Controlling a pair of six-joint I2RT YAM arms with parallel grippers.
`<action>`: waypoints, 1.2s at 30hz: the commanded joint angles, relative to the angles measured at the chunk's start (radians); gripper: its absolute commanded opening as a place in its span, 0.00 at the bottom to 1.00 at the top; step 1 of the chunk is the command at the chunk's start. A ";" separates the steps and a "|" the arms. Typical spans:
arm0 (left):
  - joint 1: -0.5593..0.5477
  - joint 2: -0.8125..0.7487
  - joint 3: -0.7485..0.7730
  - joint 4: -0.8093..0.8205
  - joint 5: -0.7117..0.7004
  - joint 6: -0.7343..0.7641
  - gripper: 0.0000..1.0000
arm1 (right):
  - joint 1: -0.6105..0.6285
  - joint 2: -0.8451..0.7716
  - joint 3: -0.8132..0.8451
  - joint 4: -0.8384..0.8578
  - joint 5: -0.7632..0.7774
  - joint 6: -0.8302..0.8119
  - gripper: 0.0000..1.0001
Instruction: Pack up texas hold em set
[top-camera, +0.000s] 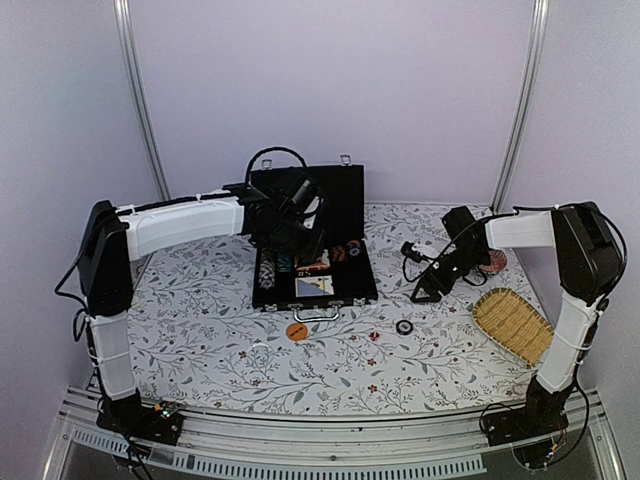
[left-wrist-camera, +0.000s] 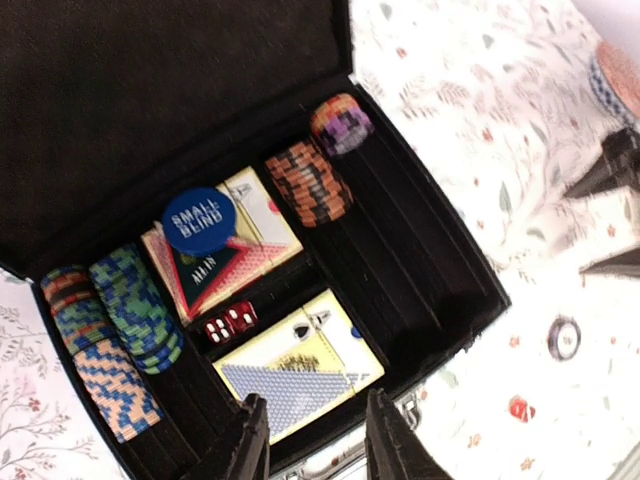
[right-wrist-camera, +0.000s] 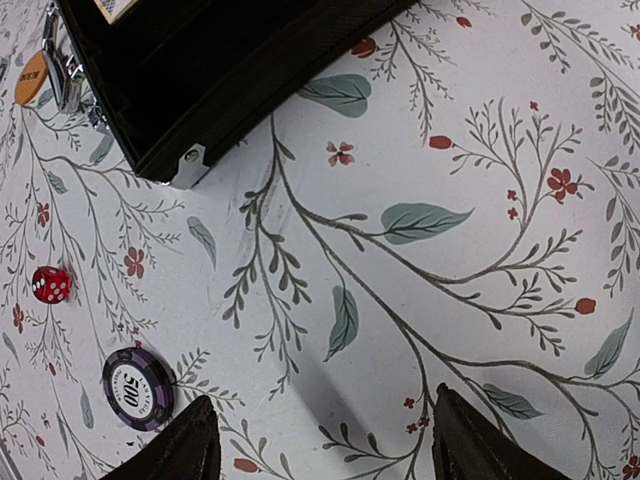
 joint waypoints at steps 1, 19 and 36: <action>-0.010 -0.124 -0.193 0.159 0.131 0.079 0.33 | 0.006 0.001 0.027 -0.020 -0.030 -0.018 0.73; -0.211 0.098 -0.099 0.105 0.362 0.277 0.33 | -0.072 -0.130 0.030 0.039 0.017 0.044 0.71; -0.234 0.306 0.060 0.031 0.368 0.240 0.33 | -0.077 -0.361 -0.055 0.124 -0.215 0.071 0.72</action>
